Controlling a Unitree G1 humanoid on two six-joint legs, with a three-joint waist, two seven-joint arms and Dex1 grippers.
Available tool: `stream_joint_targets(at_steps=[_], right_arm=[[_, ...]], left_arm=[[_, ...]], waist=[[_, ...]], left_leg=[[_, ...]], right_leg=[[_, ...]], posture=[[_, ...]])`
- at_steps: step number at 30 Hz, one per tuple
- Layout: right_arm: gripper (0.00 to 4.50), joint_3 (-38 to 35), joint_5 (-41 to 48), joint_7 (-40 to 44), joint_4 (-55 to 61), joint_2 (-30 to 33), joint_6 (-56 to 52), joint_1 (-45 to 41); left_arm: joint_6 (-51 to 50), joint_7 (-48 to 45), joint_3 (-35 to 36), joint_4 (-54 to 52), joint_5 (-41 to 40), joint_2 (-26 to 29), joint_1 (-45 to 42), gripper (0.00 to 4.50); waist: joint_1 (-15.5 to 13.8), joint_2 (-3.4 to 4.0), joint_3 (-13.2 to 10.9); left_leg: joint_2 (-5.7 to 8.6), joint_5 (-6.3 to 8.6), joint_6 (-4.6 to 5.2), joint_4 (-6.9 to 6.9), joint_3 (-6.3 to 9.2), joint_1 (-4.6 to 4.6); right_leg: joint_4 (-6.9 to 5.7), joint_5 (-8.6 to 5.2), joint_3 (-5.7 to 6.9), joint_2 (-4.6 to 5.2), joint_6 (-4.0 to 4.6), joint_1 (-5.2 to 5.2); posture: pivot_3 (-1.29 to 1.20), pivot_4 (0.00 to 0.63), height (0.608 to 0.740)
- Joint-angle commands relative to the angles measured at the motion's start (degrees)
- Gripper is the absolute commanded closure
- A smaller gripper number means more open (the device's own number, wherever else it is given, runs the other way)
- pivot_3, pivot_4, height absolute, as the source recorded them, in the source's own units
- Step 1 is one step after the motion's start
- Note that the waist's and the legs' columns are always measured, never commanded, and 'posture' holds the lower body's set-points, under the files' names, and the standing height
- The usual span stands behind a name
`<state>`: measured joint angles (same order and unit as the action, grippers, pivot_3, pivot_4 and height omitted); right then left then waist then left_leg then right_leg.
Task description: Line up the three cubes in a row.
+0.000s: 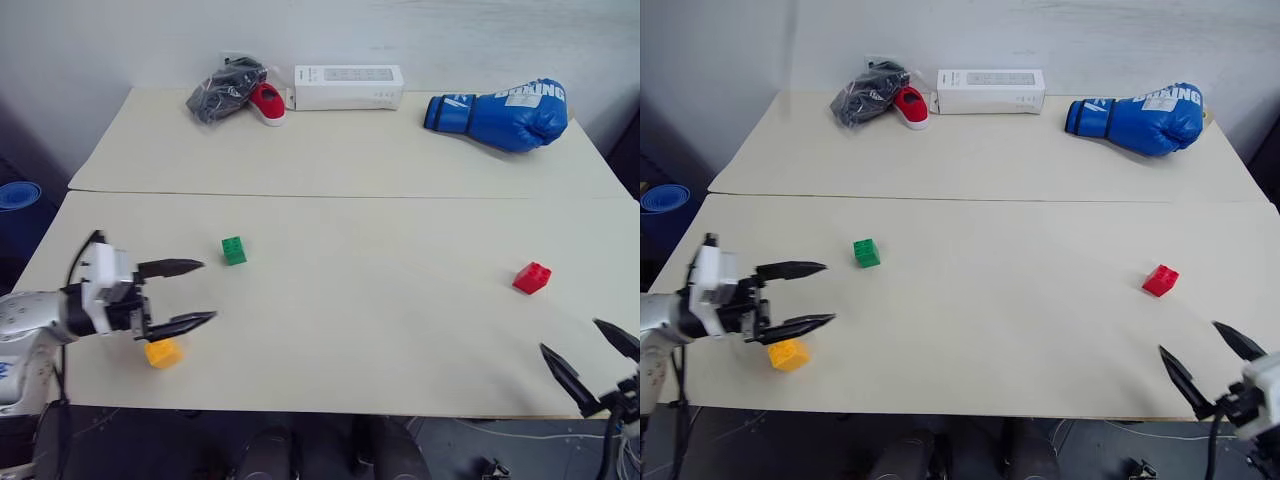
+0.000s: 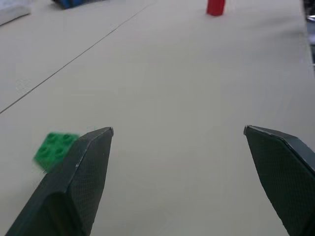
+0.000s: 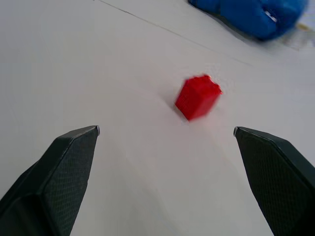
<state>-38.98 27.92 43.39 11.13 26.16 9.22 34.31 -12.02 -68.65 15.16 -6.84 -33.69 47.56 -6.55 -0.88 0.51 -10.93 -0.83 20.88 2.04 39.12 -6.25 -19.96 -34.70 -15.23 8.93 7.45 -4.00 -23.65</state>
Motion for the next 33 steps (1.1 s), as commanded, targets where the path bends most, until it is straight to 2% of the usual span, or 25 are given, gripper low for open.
stream_joint_targets(at_steps=[1,4,8,11,14,18,25,33], right_arm=[[0.00,-2.2,0.1,-3.8,0.6,-1.9,0.6,0.2],[0.00,-0.4,-0.3,-5.7,1.9,-2.5,-0.1,-1.4],[0.00,4.2,0.6,-11.7,6.2,-2.2,-7.1,-8.5],[0.00,9.3,-0.2,-20.2,8.1,-2.4,-16.0,-19.3],[0.00,12.9,-5.2,-30.6,5.1,-3.5,-22.1,-31.3],[0.00,14.4,-12.3,-42.2,-1.5,-6.3,-24.1,-41.9],[0.00,15.3,-17.1,-52.2,-5.4,-11.2,-24.6,-47.6],[0.00,14.6,-15.4,-55.9,-3.0,-15.6,-28.5,-47.0]], left_arm=[[-0.8,0.8,-0.8,-2.0,-0.7,-0.6,-2.5,0.02],[-1.1,1.2,-1.3,-1.6,-0.6,-1.3,-3.8,0.02],[-0.7,1.6,-1.7,-1.7,0.1,-2.0,-4.3,0.02],[-0.5,1.9,-2.1,-2.0,0.5,-2.1,-4.3,0.02],[-0.3,2.1,-2.4,-2.8,0.8,-2.1,-4.0,0.02],[-0.7,2.7,-2.0,-4.4,0.6,-2.0,-3.2,0.02],[-1.0,3.5,-0.7,-6.7,0.0,-1.6,-1.3,0.02],[-0.8,3.8,-1.1,-6.7,0.5,-1.7,-1.5,0.02]], waist=[[0.4,0.06,0.0],[0.9,0.14,0.0],[1.3,0.14,0.0],[1.3,0.14,0.0],[1.2,0.18,0.0],[0.7,0.18,0.0],[1.2,0.19,0.0],[1.7,0.19,0.0]], left_leg=[[0.00,0.00,0.00,0.00,-0.03,0.01],[-0.01,-0.01,0.00,0.00,-0.03,0.03],[-0.02,-0.01,-0.01,-0.01,-0.06,0.07],[-0.02,-0.03,-0.02,-0.01,-0.09,0.13],[-0.01,-0.04,-0.02,-0.01,-0.10,0.09],[0.04,-0.25,-0.01,0.02,-0.06,-0.28],[0.11,-0.30,0.07,0.02,-0.07,-0.42],[0.06,-0.41,-0.02,0.01,-0.04,-0.34]], right_leg=[[-0.02,0.00,-0.04,0.01,0.00,-0.01],[-0.05,-0.01,-0.05,0.01,0.02,-0.02],[-0.08,-0.02,-0.07,-0.01,0.04,-0.03],[-0.17,-0.03,-0.12,0.00,0.06,-0.03],[-0.22,-0.04,-0.13,0.01,0.07,-0.10],[-0.39,-0.04,0.00,0.01,0.07,-0.36],[-0.30,-0.02,0.04,-0.04,0.03,-0.37],[-0.46,-0.03,-0.01,-0.05,0.04,-0.37]], posture=[[0.00,0.150,0.740],[0.00,0.150,0.740],[0.00,0.150,0.740],[0.00,0.150,0.740],[0.00,0.150,0.740],[0.00,0.150,0.740],[0.00,0.150,0.740],[0.00,0.150,0.740]])
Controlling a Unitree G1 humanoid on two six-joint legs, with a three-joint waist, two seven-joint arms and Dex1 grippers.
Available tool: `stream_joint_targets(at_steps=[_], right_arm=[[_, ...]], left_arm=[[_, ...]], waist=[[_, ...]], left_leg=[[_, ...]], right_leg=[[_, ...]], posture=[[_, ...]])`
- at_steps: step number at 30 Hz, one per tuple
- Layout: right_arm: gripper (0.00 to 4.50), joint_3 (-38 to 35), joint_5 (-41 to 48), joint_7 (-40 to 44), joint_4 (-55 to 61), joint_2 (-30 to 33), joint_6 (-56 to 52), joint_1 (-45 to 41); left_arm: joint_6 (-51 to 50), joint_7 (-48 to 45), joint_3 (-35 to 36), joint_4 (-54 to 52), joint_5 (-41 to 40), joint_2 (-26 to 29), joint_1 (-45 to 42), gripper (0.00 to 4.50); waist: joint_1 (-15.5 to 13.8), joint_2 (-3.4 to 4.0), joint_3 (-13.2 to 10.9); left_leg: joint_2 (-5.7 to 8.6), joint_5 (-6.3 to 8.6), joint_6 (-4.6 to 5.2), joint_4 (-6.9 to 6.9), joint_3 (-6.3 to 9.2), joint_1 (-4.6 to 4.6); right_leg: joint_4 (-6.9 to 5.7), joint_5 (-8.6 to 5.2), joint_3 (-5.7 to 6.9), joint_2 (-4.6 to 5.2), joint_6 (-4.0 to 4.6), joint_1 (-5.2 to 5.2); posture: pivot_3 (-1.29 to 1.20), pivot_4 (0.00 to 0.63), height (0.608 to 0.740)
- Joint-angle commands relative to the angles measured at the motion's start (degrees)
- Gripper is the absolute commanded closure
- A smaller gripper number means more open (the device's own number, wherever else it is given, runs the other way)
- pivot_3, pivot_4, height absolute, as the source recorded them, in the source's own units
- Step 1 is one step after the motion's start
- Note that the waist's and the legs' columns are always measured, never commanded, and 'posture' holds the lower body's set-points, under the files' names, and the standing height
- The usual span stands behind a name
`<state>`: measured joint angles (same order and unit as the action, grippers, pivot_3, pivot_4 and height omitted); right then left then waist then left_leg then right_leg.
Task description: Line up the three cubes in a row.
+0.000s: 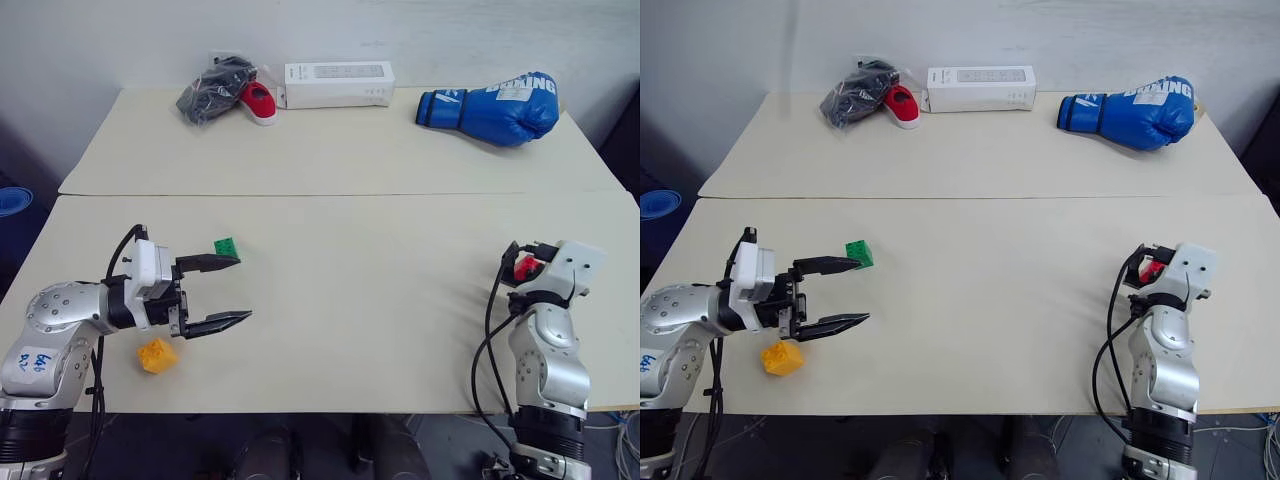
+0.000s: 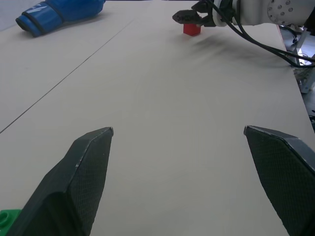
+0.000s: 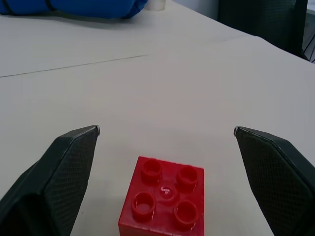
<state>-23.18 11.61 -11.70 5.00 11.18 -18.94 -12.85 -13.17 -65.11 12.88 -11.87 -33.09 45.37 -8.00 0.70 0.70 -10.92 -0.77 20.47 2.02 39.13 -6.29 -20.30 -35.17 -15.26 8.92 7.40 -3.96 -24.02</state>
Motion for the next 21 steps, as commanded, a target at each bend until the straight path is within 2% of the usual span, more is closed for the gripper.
stream_joint_targets(at_steps=[1,4,8,11,14,18,21], right_arm=[[0.00,-1.1,1.1,-0.6,3.2,-0.7,-0.6,0.2],[0.59,-1.4,1.6,-1.1,3.4,-1.2,-0.9,0.1],[1.91,-1.1,2.2,-0.1,4.6,-0.6,-1.5,0.2],[2.94,0.0,4.6,5.9,6.2,1.8,-2.3,0.7],[3.01,3.8,9.2,20.6,7.0,7.6,-2.0,-0.7],[3.01,14.4,12.4,51.9,3.9,20.6,3.2,-4.6],[3.01,22.1,12.6,73.8,-1.2,26.4,12.1,-7.7]], left_arm=[[0.4,0.3,1.1,-1.6,-0.1,0.5,-0.2,0.02],[0.6,0.2,0.7,-1.3,0.1,0.4,-0.8,0.00],[0.7,0.4,0.3,-1.0,0.4,0.2,-1.6,0.00],[0.8,0.5,0.5,-0.8,0.5,0.2,-1.6,0.00],[1.0,0.6,0.7,-0.6,0.7,0.2,-1.5,0.00],[1.3,0.8,0.6,-0.5,1.0,-0.1,-1.0,0.00],[1.0,1.0,0.5,-1.0,0.7,-0.3,-0.7,0.00]], waist=[[0.2,0.00,0.0],[0.3,0.00,0.0],[0.6,0.00,0.0],[0.8,0.00,0.0],[0.9,0.01,0.0],[1.1,0.07,-0.1],[0.9,0.01,0.0]], left_leg=[[0.00,0.00,0.00,0.00,0.00,0.00],[0.00,0.00,0.01,0.00,0.01,-0.01],[0.00,0.00,0.01,0.00,0.01,-0.01],[0.00,0.00,0.01,-0.02,0.03,-0.02],[0.01,0.01,0.03,-0.02,0.02,-0.02],[-0.02,0.02,0.05,-0.04,0.00,0.01],[-0.08,0.04,0.06,-0.06,0.06,0.02]], right_leg=[[0.01,0.00,0.00,0.00,0.00,0.00],[0.01,0.00,0.00,0.00,0.00,0.00],[0.01,0.00,0.01,0.00,0.00,0.00],[0.03,0.00,0.01,0.00,0.00,0.00],[0.05,0.00,0.01,0.00,0.00,0.00],[0.07,0.00,0.01,-0.04,0.00,0.00],[0.14,0.00,0.09,-0.09,0.00,0.03]], posture=[[0.00,0.150,0.740],[0.00,0.150,0.740],[0.00,0.150,0.740],[0.00,0.150,0.740],[0.00,0.150,0.740],[0.00,0.150,0.740],[0.00,0.150,0.740]])
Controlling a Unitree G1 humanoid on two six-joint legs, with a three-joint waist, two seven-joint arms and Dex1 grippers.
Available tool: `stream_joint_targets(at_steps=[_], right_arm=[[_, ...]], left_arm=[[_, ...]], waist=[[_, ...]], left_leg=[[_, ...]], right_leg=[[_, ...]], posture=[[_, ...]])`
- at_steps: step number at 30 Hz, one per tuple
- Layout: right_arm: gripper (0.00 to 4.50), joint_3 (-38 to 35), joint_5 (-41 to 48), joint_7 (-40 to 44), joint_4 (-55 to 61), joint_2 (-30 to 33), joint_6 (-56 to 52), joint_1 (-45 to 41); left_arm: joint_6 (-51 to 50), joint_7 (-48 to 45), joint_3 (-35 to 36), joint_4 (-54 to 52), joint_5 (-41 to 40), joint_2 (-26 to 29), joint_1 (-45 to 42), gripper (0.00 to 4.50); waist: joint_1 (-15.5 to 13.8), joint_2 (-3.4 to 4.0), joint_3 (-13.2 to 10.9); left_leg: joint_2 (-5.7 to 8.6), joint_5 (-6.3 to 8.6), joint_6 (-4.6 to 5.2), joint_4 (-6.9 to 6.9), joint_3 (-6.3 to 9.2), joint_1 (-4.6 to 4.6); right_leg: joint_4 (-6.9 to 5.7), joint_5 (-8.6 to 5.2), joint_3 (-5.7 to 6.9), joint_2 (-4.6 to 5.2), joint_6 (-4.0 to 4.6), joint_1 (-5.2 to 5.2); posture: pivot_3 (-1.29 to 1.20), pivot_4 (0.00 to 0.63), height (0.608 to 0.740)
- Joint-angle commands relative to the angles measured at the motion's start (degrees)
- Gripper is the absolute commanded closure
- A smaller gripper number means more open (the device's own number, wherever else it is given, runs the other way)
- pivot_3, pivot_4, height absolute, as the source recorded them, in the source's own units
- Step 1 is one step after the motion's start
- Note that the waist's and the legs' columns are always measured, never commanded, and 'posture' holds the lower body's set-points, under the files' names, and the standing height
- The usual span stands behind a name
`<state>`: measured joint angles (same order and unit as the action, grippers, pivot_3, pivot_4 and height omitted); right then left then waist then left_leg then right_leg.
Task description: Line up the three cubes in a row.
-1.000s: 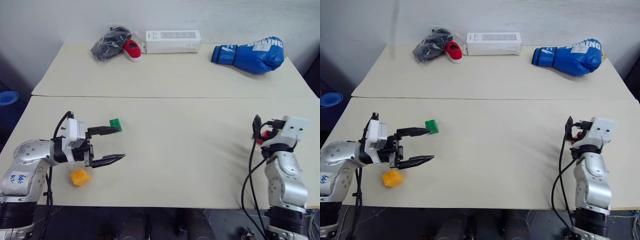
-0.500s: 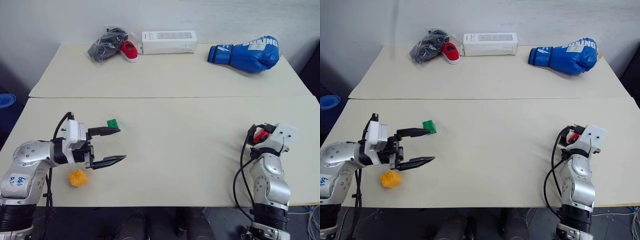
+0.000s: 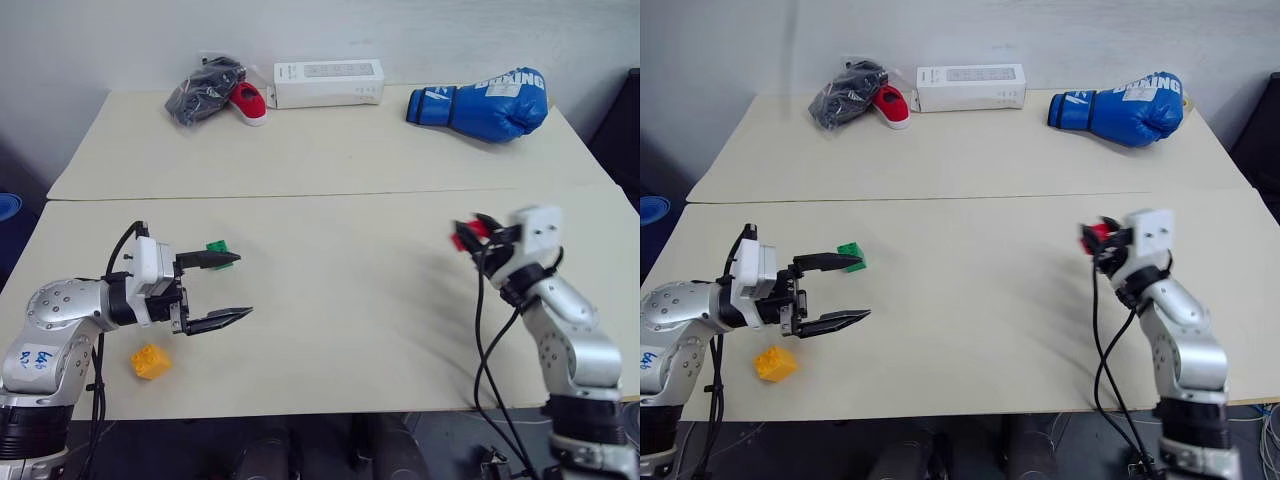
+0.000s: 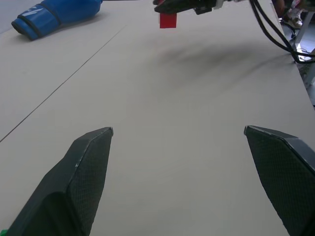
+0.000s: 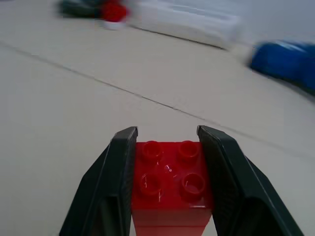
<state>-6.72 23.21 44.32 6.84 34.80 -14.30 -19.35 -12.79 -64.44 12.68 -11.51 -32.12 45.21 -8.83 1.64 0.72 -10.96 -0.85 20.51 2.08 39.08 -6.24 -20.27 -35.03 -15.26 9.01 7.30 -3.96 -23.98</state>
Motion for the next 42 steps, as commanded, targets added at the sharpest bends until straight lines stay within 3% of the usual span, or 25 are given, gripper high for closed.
stream_joint_targets(at_steps=[1,7,12,20,24,29,34,37,42], right_arm=[[3.01,7.7,0.8,23.4,-5.3,3.6,9.7,-2.4],[3.01,14.7,-1.1,39.7,-19.6,1.3,18.2,-10.2],[3.01,16.0,-3.5,43.2,-28.5,-1.8,23.4,-13.7],[3.01,15.5,-4.0,43.1,-32.0,-4.2,23.6,-13.7],[1.83,15.0,-4.3,42.9,-33.3,-4.8,25.6,-13.9],[0.05,10.7,-0.8,41.1,-27.9,-3.5,25.9,-12.1],[0.02,4.5,4.1,37.0,-18.7,-3.2,24.7,-6.2],[0.02,-1.9,10.0,33.2,-11.3,-3.9,23.7,2.5],[0.02,-6.7,14.1,30.3,-4.5,-1.6,18.6,12.5]], left_arm=[[0.4,0.4,0.8,-1.6,-0.4,-0.2,0.4,0.00],[-1.1,0.1,1.7,-3.1,-1.5,0.6,1.6,0.00],[-2.3,-0.2,2.7,-4.0,-1.9,1.5,2.2,0.00],[-2.7,0.1,4.5,-3.4,-2.1,2.0,2.5,0.00],[-2.9,0.5,5.7,-2.3,-2.3,2.2,2.6,0.00],[-3.6,0.4,14.1,2.2,-3.0,3.6,6.7,0.00],[-2.4,-0.3,23.3,9.0,-2.2,4.9,13.1,0.00],[-0.6,1.1,30.6,18.1,-0.6,5.1,17.6,0.00],[1.6,2.4,34.8,27.6,-0.1,5.5,19.0,0.00]], waist=[[-0.1,-0.07,0.0],[-0.4,-0.16,-0.1],[-0.3,-0.15,-0.1],[-0.2,-0.15,-0.1],[-0.2,-0.15,-0.1],[0.0,-0.14,-0.1],[-0.1,-0.14,-0.1],[-0.2,-0.14,-0.1],[-1.0,-0.17,-0.1]], left_leg=[[0.00,0.00,0.00,0.00,0.00,0.00],[0.17,0.02,0.18,0.14,0.04,-0.01],[0.15,0.02,0.13,0.14,0.15,0.02],[0.15,0.01,0.11,0.15,0.16,0.02],[0.15,0.01,0.11,0.15,0.16,0.02],[0.14,0.02,0.09,0.15,0.17,0.01],[0.10,0.05,0.05,0.12,0.18,0.03],[0.09,0.08,0.03,0.11,0.21,0.03],[0.10,0.23,0.07,0.08,0.20,0.06]], right_leg=[[0.01,0.00,0.01,0.00,0.00,0.00],[0.10,0.07,0.10,0.21,-0.11,0.17],[0.14,0.07,0.18,0.20,-0.11,0.23],[0.13,0.07,0.18,0.21,-0.11,0.25],[0.13,0.07,0.18,0.20,-0.11,0.25],[0.14,0.07,0.19,0.20,-0.11,0.24],[0.16,0.05,0.20,0.18,-0.09,0.24],[0.19,0.05,0.21,0.18,-0.09,0.25],[0.24,0.05,0.17,0.24,-0.09,0.28]], posture=[[0.00,0.150,0.740],[0.00,0.150,0.740],[0.00,0.150,0.740],[0.00,0.150,0.740],[0.00,0.150,0.740],[0.00,0.150,0.740],[0.00,0.150,0.740],[0.00,0.150,0.740],[0.00,0.150,0.740]])
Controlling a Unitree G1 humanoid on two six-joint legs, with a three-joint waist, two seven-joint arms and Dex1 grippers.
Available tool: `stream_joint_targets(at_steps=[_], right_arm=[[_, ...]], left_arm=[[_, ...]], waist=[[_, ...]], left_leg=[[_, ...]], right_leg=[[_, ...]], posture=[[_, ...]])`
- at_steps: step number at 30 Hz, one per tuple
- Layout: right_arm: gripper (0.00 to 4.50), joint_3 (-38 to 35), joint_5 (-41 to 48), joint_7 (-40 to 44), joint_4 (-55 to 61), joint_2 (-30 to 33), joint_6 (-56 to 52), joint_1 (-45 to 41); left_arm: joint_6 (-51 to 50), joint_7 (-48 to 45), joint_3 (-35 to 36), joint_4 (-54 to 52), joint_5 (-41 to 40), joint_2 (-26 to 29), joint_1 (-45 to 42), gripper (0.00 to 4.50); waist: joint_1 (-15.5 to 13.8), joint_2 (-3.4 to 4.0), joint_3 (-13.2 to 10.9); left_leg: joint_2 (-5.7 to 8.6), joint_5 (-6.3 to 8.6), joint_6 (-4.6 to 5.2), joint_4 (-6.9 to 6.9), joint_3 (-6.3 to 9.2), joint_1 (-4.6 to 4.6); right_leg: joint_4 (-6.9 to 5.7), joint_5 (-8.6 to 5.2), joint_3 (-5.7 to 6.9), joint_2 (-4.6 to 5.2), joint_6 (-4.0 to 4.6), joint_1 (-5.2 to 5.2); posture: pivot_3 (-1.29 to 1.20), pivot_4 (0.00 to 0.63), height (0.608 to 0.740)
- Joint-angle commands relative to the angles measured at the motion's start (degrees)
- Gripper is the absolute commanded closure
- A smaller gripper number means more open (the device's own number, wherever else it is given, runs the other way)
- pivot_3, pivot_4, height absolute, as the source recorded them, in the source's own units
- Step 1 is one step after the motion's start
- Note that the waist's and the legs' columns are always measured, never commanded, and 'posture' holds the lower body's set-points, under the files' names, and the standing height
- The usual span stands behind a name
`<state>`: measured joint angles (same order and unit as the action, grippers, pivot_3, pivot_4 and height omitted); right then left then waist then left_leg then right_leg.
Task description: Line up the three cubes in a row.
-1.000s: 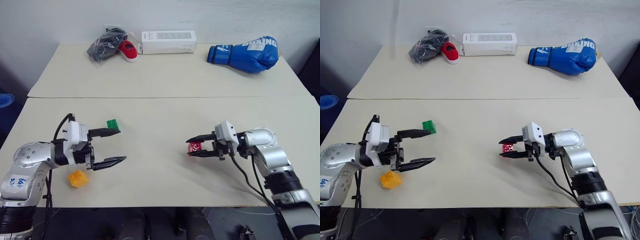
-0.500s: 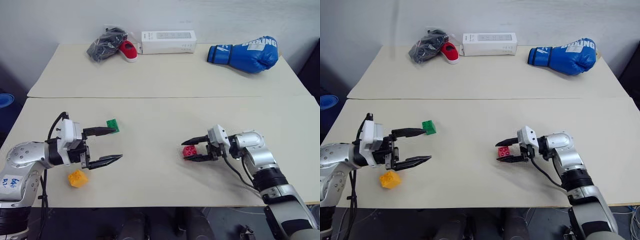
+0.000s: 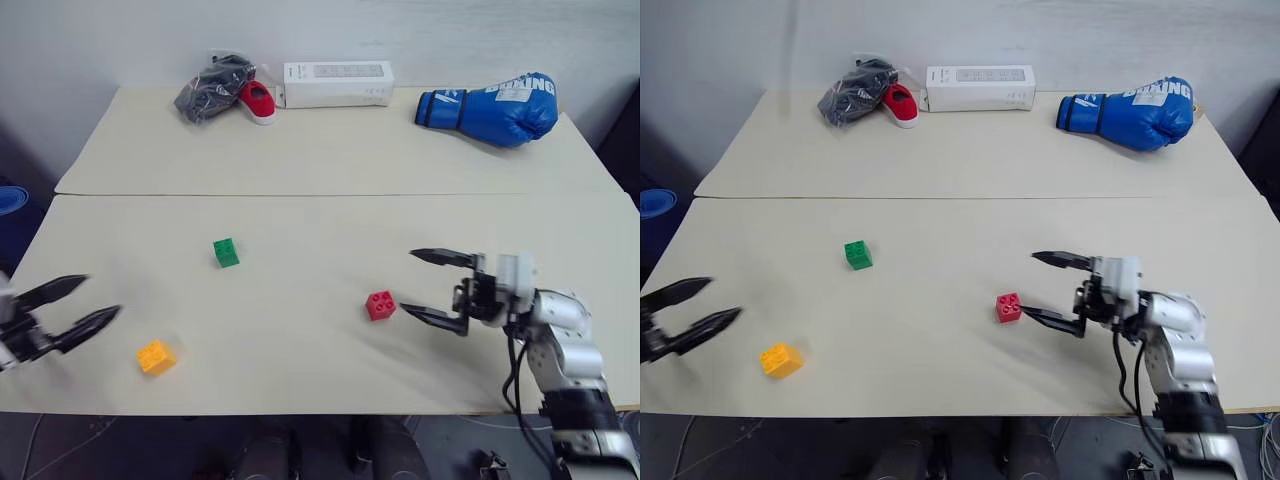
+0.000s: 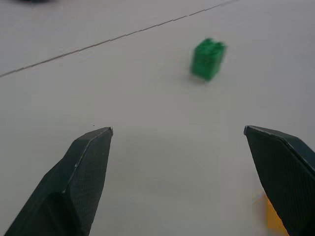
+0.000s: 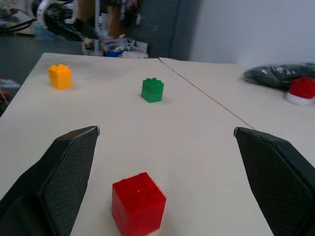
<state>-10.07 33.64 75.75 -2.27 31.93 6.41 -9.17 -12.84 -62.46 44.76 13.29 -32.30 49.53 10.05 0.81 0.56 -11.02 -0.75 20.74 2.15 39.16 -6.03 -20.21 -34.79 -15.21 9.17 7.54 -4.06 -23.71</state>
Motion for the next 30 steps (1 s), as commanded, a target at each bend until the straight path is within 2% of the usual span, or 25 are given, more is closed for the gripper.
stream_joint_targets(at_steps=[1,5,9,13,19,22,26,30], right_arm=[[0.02,-3.8,3.6,-2.0,5.3,1.5,-2.7,3.4],[0.02,-4.8,2.8,-4.1,7.1,0.9,-1.7,4.9],[0.02,-5.8,2.3,-6.6,7.7,-0.4,0.3,4.8],[0.02,-5.6,2.0,-6.7,7.5,-0.5,1.4,5.1],[0.02,-5.6,1.2,-7.0,8.0,-0.7,3.4,6.9],[0.02,-5.8,1.0,-7.4,8.1,-1.0,4.6,8.2],[0.02,-6.4,1.0,-8.1,9.0,-1.1,5.9,10.3],[0.00,-6.8,1.0,-9.6,10.7,-0.9,6.6,12.4]], left_arm=[[2.0,0.2,2.7,3.6,0.1,1.2,0.1,0.00],[1.5,-0.4,0.2,2.8,0.1,1.3,-1.3,0.00],[1.6,-2.4,-11.0,3.4,1.7,1.8,-14.7,0.00],[3.4,-6.5,-22.7,8.9,6.4,1.1,-29.0,0.00],[13.3,-10.6,-36.5,29.1,17.1,-3.4,-49.9,0.00],[18.3,-12.1,-40.3,38.6,21.1,-6.0,-56.1,0.00],[21.7,-13.6,-42.4,45.6,23.5,-8.9,-60.5,0.00],[24.0,-13.2,-43.4,49.4,25.5,-10.6,-62.6,0.91]], waist=[[-0.5,-0.02,0.0],[-0.7,-0.03,0.0],[-2.2,-0.07,0.0],[-2.1,-0.11,0.1],[-1.2,-0.14,0.1],[-0.6,-0.17,0.1],[-0.6,-0.23,0.0],[-0.7,-0.27,0.0]], left_leg=[[0.00,0.02,0.00,0.00,0.00,0.03],[-0.01,0.17,-0.24,0.00,-0.01,0.08],[0.00,0.15,-0.28,0.01,0.03,0.06],[0.08,0.01,-0.08,0.02,-0.01,0.05],[0.08,-0.04,0.02,0.02,-0.45,0.05],[0.02,-0.04,0.05,0.02,-0.63,0.10],[-0.07,-0.05,0.04,0.06,-0.68,0.12],[-0.08,-0.05,0.04,0.09,-0.67,0.10]], right_leg=[[0.01,0.00,-0.02,0.03,0.00,0.01],[0.09,-0.01,-0.08,0.07,0.02,-0.03],[0.04,-0.03,-0.05,0.07,0.05,-0.03],[-0.20,-0.01,-0.04,0.04,0.03,-0.02],[-0.17,0.02,0.08,-0.60,-0.02,-0.10],[-0.12,0.06,0.02,-0.74,-0.10,-0.12],[-0.18,0.06,-0.06,-0.81,-0.10,-0.15],[-0.20,0.06,-0.07,-0.80,-0.10,-0.18]], posture=[[0.00,0.150,0.740],[0.00,0.150,0.740],[0.00,0.150,0.740],[0.00,0.150,0.740],[0.00,0.150,0.740],[0.00,0.150,0.740],[0.00,0.150,0.740],[0.00,0.150,0.740]])
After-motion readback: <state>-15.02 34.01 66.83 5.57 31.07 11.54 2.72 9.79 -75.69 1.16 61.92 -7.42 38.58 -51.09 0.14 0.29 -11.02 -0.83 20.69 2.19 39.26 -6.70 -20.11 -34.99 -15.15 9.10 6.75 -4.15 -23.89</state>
